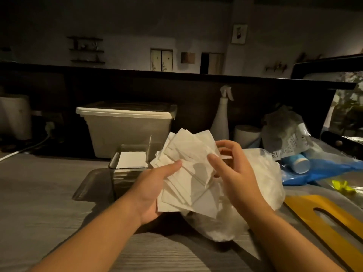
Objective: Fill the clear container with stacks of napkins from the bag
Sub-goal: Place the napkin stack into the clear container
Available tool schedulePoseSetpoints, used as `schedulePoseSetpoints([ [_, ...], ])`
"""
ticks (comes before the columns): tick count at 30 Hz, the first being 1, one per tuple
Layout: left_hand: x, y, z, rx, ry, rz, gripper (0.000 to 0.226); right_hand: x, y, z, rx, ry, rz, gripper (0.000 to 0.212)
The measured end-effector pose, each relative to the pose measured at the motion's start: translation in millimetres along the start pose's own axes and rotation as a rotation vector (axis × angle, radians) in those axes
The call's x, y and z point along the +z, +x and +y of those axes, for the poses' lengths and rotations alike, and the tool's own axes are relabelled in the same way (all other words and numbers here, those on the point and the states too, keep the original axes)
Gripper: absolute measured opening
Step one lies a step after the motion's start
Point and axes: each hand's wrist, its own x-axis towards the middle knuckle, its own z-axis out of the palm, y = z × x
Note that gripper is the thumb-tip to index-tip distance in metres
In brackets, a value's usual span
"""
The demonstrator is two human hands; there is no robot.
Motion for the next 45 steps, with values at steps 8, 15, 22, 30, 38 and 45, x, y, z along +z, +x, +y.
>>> schedulePoseSetpoints([
  [8,-12,2,3,0.039,0.163,-0.042,0.037,9,-10,2,-0.328,-0.398,0.043,0.034],
  [15,-12,4,-1,0.026,0.254,-0.054,0.046,7,-7,3,-0.124,-0.170,0.064,0.021],
  [22,-10,7,-7,0.045,0.248,-0.035,0.045,7,-5,10,-0.094,-0.087,0.088,0.008],
  [30,-3,1,-8,0.040,0.207,0.006,0.022,8,-5,10,-0.021,0.076,0.143,0.007],
  [38,-1,-2,-4,0.059,0.139,0.025,0.028,7,-5,11,-0.022,0.049,0.151,0.010],
  [45,-1,-3,-4,0.070,0.162,0.024,0.027,9,-6,9,0.012,0.047,0.195,0.002],
])
